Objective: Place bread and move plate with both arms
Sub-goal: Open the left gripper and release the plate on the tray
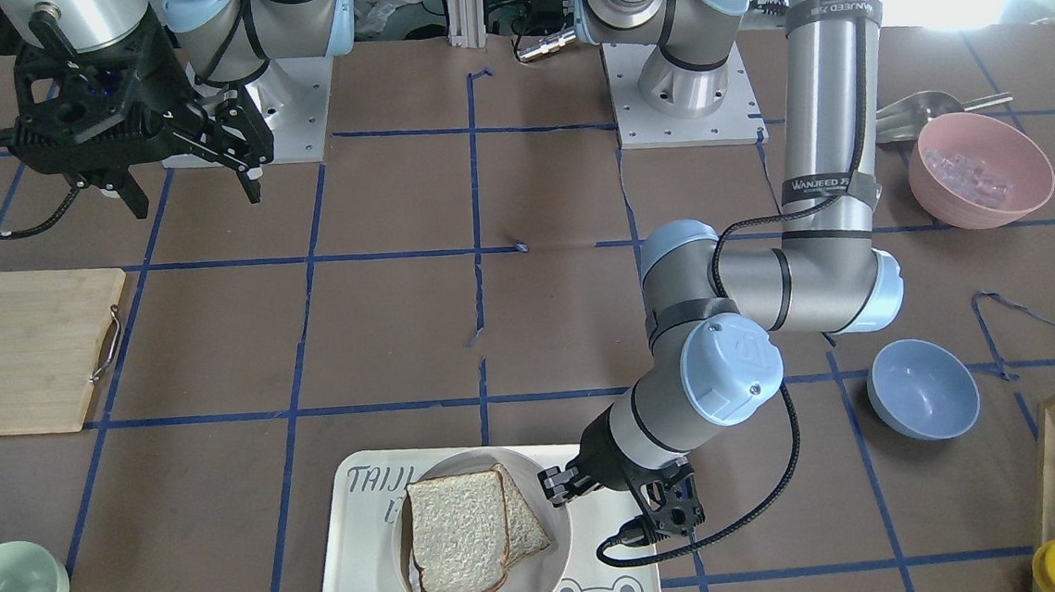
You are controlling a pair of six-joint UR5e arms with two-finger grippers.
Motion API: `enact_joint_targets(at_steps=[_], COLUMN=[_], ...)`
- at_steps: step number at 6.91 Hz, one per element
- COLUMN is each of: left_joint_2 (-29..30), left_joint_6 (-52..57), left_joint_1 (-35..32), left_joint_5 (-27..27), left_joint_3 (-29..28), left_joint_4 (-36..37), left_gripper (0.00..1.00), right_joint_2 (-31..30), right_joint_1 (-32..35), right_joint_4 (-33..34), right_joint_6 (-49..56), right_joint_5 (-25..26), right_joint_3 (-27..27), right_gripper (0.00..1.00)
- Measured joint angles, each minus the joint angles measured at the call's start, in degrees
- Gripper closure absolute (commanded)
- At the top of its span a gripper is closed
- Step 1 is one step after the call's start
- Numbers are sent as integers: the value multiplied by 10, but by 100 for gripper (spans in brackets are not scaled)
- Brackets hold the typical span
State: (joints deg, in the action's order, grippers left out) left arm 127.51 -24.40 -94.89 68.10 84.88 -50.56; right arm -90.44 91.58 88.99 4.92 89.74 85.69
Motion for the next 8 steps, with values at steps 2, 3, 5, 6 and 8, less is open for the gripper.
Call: enact_joint_targets(at_steps=[2, 3, 5, 6, 8], left_joint_2=[10, 8, -16, -43, -123], left_joint_6=[-1, 0, 1, 1, 2], left_joint_1=[1, 1, 1, 2, 0], left_joint_5=[1, 4, 11, 15, 18], left_joint_3=[-2, -1, 3, 7, 10], left_joint_4=[0, 0, -9, -30, -134], left_gripper=[45, 10, 0, 0, 0], right_joint_2=[0, 0, 0, 0, 0], right_joint_1=[0, 0, 0, 0, 0], right_joint_4=[0, 0, 0, 0, 0], right_joint_6=[0, 0, 0, 0, -1], right_joint_5=[0, 0, 0, 0, 0], right_joint_3=[0, 0, 0, 0, 0], right_gripper=[0, 0, 0, 0, 0])
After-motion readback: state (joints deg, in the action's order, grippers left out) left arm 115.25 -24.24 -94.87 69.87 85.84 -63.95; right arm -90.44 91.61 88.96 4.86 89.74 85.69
